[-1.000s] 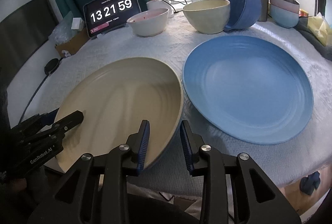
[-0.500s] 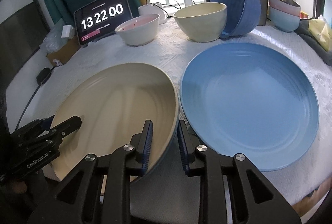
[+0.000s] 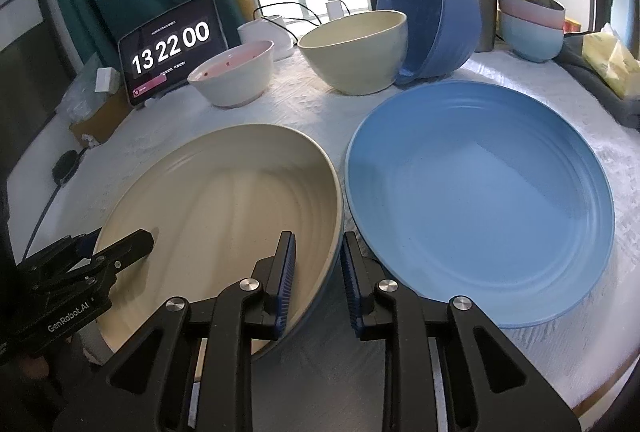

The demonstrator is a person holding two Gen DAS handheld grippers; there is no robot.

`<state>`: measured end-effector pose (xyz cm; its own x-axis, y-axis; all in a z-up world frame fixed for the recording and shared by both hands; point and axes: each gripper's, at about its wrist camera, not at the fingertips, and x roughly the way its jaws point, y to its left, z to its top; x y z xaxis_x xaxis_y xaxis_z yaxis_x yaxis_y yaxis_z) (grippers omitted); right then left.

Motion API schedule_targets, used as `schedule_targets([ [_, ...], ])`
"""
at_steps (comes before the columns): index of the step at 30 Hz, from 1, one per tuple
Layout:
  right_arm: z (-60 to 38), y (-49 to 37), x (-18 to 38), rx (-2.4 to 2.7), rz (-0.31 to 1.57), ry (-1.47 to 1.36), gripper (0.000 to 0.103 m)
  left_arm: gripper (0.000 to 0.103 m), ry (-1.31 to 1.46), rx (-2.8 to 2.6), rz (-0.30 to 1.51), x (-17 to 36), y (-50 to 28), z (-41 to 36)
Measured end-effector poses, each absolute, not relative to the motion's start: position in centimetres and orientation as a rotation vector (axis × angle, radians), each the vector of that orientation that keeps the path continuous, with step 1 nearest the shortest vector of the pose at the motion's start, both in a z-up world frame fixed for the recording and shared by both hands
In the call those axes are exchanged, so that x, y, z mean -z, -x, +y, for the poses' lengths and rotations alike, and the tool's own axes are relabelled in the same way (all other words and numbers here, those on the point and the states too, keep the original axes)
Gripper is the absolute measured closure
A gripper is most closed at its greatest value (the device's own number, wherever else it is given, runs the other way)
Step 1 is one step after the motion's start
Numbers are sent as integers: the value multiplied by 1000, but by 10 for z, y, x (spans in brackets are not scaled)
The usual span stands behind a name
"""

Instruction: Organize plates and bowls

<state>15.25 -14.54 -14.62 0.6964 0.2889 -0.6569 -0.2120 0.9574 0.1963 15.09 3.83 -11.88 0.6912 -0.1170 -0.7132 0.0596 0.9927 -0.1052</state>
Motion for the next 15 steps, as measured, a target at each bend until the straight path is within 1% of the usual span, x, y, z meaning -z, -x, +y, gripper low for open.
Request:
schedule_targets([
  [5,-151,-155,146,-272,751,-131,78,55,86,98,818,118,-154,39],
  [15,-163,-148,142,-289,742,-175,75,54,81,39,723,97,-133,37],
])
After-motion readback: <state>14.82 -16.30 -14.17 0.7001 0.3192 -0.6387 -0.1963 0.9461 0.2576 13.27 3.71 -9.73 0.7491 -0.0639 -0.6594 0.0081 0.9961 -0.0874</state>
